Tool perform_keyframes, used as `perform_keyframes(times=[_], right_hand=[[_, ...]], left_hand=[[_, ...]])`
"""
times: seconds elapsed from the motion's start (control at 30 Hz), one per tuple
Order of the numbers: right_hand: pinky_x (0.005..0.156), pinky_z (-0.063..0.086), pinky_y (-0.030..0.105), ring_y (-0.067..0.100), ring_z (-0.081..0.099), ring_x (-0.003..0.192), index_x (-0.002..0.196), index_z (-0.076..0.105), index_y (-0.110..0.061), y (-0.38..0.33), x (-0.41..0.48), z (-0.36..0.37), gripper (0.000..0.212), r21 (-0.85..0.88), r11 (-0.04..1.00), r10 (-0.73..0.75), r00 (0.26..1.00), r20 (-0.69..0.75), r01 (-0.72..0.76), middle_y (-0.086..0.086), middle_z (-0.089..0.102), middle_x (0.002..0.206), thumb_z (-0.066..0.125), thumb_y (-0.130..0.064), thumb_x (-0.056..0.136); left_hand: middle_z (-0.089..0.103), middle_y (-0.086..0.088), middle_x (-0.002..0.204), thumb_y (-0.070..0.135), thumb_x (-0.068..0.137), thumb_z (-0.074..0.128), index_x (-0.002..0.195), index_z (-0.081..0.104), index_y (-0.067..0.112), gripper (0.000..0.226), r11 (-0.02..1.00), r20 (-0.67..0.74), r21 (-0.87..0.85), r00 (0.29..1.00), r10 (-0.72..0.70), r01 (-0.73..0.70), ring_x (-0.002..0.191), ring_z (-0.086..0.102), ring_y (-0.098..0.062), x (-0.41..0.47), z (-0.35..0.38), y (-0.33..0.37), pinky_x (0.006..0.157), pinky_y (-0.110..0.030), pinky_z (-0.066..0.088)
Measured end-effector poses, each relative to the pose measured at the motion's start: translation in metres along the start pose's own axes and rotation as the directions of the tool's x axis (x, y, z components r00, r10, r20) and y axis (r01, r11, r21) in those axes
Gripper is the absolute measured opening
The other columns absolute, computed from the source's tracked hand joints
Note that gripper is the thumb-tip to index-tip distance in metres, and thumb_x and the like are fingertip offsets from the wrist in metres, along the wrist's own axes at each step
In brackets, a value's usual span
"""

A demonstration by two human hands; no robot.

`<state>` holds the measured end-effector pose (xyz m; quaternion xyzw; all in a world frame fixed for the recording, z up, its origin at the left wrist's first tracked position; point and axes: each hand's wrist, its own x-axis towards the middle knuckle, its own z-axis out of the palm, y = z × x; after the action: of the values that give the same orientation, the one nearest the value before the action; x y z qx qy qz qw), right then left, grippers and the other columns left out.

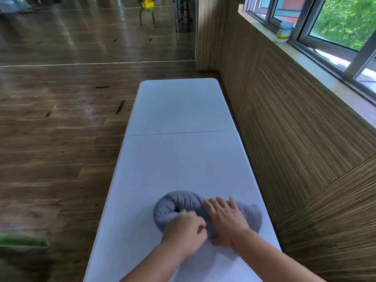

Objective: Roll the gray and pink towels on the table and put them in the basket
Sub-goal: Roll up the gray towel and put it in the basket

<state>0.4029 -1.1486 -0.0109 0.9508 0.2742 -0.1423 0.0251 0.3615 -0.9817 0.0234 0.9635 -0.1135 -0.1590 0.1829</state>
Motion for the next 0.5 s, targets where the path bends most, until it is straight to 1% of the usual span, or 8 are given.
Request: perform_keyframes(times=[0.03,0.07,0.13,0.2,0.27,0.33,0.4,0.5], right_hand=[[0.115,0.02,0.059,0.03,0.037,0.132,0.151,0.023,-0.014,0.002,0.001,0.0,0.117,-0.024,0.999,-0.045,0.999,-0.013,0.045,0.004,0.04,0.14,0.077,-0.058,0.057],[0.113,0.027,0.059,0.029,0.043,0.127,0.147,0.032,-0.014,0.003,0.002,0.002,0.118,-0.047,0.997,-0.066,0.998,-0.011,0.066,0.003,0.046,0.134,0.078,-0.062,0.049],[0.107,0.038,0.058,0.028,0.051,0.118,0.142,0.039,-0.015,0.003,0.004,0.007,0.125,-0.043,0.997,-0.069,0.997,-0.039,0.067,0.002,0.053,0.125,0.076,-0.068,0.036],[0.111,0.034,0.058,0.029,0.047,0.123,0.148,0.029,-0.017,0.003,0.006,0.01,0.126,-0.024,0.997,-0.08,0.996,-0.03,0.079,0.002,0.049,0.131,0.074,-0.068,0.043],[0.114,0.026,0.056,0.029,0.04,0.13,0.152,0.016,-0.023,0.008,0.003,0.007,0.121,-0.017,0.998,-0.066,0.997,-0.036,0.065,0.001,0.041,0.14,0.071,-0.063,0.052],[0.112,0.024,0.053,0.028,0.036,0.133,0.152,0.011,-0.031,0.02,-0.005,0.001,0.116,0.007,1.0,-0.015,1.0,-0.002,0.015,-0.002,0.034,0.145,0.066,-0.062,0.055],[0.107,0.029,0.051,0.026,0.035,0.132,0.151,0.007,-0.039,0.036,-0.016,0.001,0.116,0.087,0.993,0.074,0.997,0.036,-0.077,-0.006,0.032,0.145,0.061,-0.063,0.051],[0.096,0.04,0.043,0.025,0.037,0.129,0.151,0.002,-0.042,0.048,-0.026,0.003,0.12,0.174,0.971,0.154,0.986,0.064,-0.163,-0.007,0.031,0.141,0.063,-0.058,0.049]], left_hand=[[0.056,0.006,0.118,0.049,0.084,0.048,0.116,0.06,0.03,0.04,0.992,-0.073,0.096,0.993,0.091,-0.084,0.116,0.047,-0.019,0.004,-0.001,-0.006,0.091,-0.033,0.042],[0.048,0.007,0.132,0.058,0.078,0.049,0.133,0.05,0.03,0.062,0.98,-0.095,0.149,0.984,0.149,-0.134,0.126,0.04,-0.018,0.009,-0.003,-0.012,0.104,-0.033,0.038],[0.029,0.003,0.155,0.071,0.067,0.054,0.154,0.024,0.023,0.103,0.966,-0.013,0.204,0.986,0.164,-0.158,0.145,0.023,-0.02,0.019,-0.005,-0.025,0.121,-0.037,0.019],[0.015,0.0,0.164,0.074,0.065,0.065,0.159,0.008,0.018,0.123,0.949,0.069,0.27,0.987,0.147,-0.161,0.151,0.01,-0.021,0.026,-0.003,-0.036,0.124,-0.037,0.002],[0.014,0.001,0.165,0.076,0.062,0.069,0.159,0.006,0.018,0.13,0.929,0.07,0.332,0.987,0.148,-0.162,0.152,0.01,-0.022,0.027,0.0,-0.043,0.122,-0.035,-0.005],[0.012,0.005,0.165,0.08,0.059,0.067,0.159,0.003,0.024,0.132,0.912,0.079,0.385,0.989,0.123,-0.144,0.151,0.012,-0.025,0.024,-0.002,-0.052,0.122,-0.04,0.0],[0.004,0.008,0.165,0.082,0.057,0.068,0.157,-0.006,0.036,0.132,0.917,0.091,0.392,0.995,0.041,-0.073,0.148,0.016,-0.029,0.017,-0.008,-0.065,0.119,-0.05,0.018],[-0.006,0.01,0.164,0.078,0.055,0.073,0.15,-0.017,0.05,0.134,0.944,0.107,0.329,0.992,-0.064,0.025,0.136,0.032,-0.033,0.005,-0.015,-0.077,0.105,-0.049,0.041]])
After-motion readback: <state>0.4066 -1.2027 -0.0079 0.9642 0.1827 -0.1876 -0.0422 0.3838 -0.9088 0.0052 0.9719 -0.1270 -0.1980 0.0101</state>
